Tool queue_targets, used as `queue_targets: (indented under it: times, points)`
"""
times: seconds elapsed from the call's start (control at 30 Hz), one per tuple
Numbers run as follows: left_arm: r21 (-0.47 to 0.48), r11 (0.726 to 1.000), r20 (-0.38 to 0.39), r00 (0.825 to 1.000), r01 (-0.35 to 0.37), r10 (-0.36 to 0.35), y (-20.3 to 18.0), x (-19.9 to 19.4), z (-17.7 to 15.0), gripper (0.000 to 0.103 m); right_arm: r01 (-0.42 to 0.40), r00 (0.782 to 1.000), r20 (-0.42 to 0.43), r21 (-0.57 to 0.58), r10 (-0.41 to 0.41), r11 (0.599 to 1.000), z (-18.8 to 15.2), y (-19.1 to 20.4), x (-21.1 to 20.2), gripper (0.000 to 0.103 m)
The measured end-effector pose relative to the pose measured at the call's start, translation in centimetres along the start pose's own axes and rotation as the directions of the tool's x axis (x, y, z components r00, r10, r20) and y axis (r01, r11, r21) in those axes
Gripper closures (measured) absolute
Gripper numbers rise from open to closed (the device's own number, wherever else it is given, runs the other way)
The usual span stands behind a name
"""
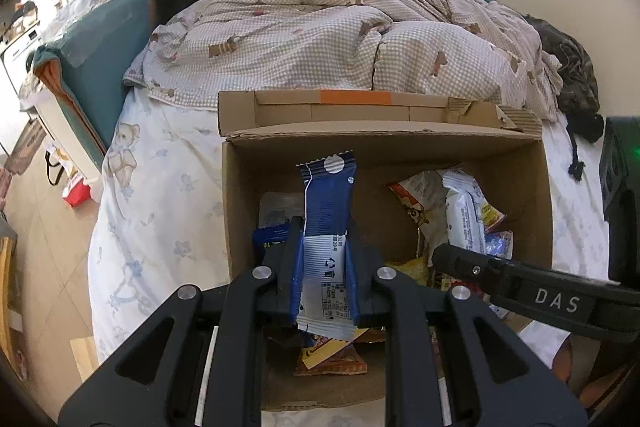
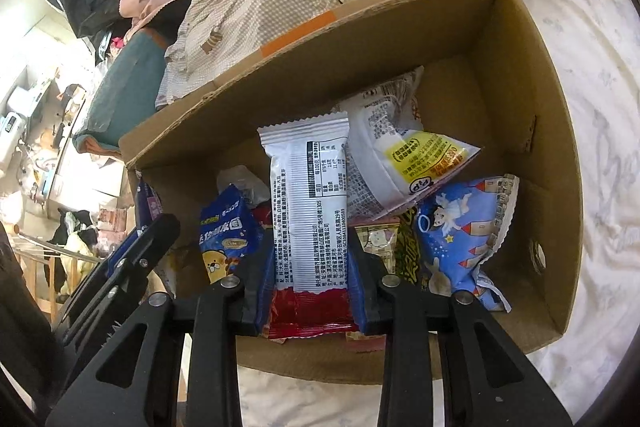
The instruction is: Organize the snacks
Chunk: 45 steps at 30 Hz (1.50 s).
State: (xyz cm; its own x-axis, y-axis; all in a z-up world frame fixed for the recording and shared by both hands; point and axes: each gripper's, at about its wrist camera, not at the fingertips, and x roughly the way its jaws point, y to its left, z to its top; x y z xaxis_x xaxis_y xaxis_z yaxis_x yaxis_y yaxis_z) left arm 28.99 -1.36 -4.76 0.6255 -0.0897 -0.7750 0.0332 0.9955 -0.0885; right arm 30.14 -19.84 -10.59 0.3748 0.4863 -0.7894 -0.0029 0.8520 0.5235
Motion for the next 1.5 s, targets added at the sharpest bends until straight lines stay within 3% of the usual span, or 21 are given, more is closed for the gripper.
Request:
queue_targets:
  times: [0.13, 0.2, 0.27, 0.37, 0.47, 0.57, 0.7, 0.93, 1.03, 1.13, 1.33, 1.5]
  points:
    - [-0.009, 1.0, -0.002, 1.0, -0.002, 0.002, 0.2, 0.0, 0.1, 0.086, -0.016, 1.0, 0.011, 0.021, 0.016, 1.0, 0.2, -0.3, -0.3, 0.067]
    - [-0.011, 1.0, -0.001, 1.0, -0.003, 0.003, 0.2, -0.1, 0.0, 0.081, -0.026, 0.999, 0.02, 0.027, 0.025, 0.999, 0.3, -0.4, -0.5, 0.067]
    - [-0.014, 1.0, 0.0, 1.0, 0.002, -0.002, 0.2, -0.1, 0.1, 0.062, -0.032, 0.999, 0.031, 0.022, 0.031, 0.999, 0.4, -0.3, -0.7, 0.067]
    - [-0.026, 1.0, 0.013, 1.0, 0.015, -0.015, 0.2, -0.5, 0.2, 0.049, -0.053, 0.998, 0.046, 0.021, 0.052, 0.998, 0.6, 0.0, -1.3, 0.067]
    - [-0.047, 0.999, 0.032, 0.999, 0.023, -0.021, 0.4, -1.2, 0.3, 0.027, -0.065, 0.996, 0.064, 0.031, 0.063, 0.997, 0.8, 0.0, -1.8, 0.049]
    - [-0.073, 0.997, 0.062, 0.998, 0.027, -0.022, 0.8, -2.0, 0.5, 0.016, -0.054, 0.992, 0.116, 0.032, 0.05, 0.998, 1.0, 0.1, -2.9, 0.03]
    - [-0.073, 0.997, 0.087, 0.996, -0.015, 0.021, 1.1, -3.0, 0.6, 0.016, -0.031, 0.985, 0.169, 0.025, 0.026, 0.999, 1.3, 0.1, -4.5, 0.023]
    - [-0.062, 0.998, 0.161, 0.987, -0.011, 0.021, 1.3, -6.4, 0.3, 0.016, 0.022, 0.965, 0.26, -0.017, -0.017, 1.0, 0.6, 0.7, -7.9, 0.01]
    - [-0.074, 0.997, 0.177, 0.983, -0.023, 0.036, 1.7, -7.9, 0.3, 0.002, 0.034, 0.957, 0.288, -0.024, -0.026, 0.999, -0.4, 0.9, -9.6, 0.006]
    - [-0.094, 0.995, 0.186, 0.982, -0.028, 0.045, 2.3, -9.1, 0.0, 0.0, 0.041, 0.953, 0.302, -0.055, -0.022, 0.998, -1.5, 1.3, -10.9, 0.0]
    - [-0.13, 0.991, 0.163, 0.986, -0.013, 0.034, 3.8, -11.0, -2.0, 0.0, 0.117, 0.932, 0.357, -0.135, -0.062, 0.984, -4.9, 2.0, -13.7, 0.0]
    - [-0.101, 0.995, 0.173, 0.984, -0.023, 0.04, 3.8, -12.9, -3.8, 0.0, 0.152, 0.919, 0.384, -0.139, -0.088, 0.979, -7.4, 1.5, -15.6, 0.0]
